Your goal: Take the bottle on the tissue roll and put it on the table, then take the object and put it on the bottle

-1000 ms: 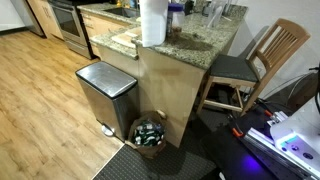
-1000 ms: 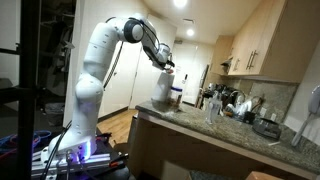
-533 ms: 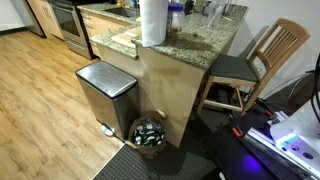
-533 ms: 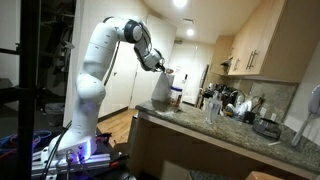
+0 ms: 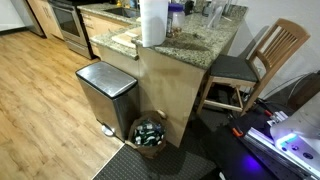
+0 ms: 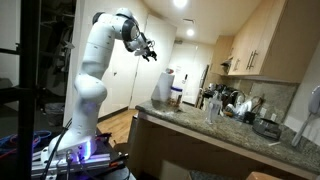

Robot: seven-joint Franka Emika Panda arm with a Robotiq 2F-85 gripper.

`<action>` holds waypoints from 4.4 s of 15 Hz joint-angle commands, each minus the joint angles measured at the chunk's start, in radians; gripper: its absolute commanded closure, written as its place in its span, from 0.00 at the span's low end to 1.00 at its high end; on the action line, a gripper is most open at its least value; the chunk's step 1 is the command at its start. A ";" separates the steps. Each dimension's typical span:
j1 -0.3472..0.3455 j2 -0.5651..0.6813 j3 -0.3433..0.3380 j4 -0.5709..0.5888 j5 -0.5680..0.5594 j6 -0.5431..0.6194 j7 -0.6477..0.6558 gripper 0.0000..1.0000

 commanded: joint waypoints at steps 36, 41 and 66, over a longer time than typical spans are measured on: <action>0.382 0.523 -0.532 1.054 0.528 -0.761 -0.504 0.00; 0.390 0.553 -0.548 1.028 0.522 -0.634 -0.463 0.00; 0.361 0.717 -0.547 1.076 0.511 -0.329 -0.644 0.75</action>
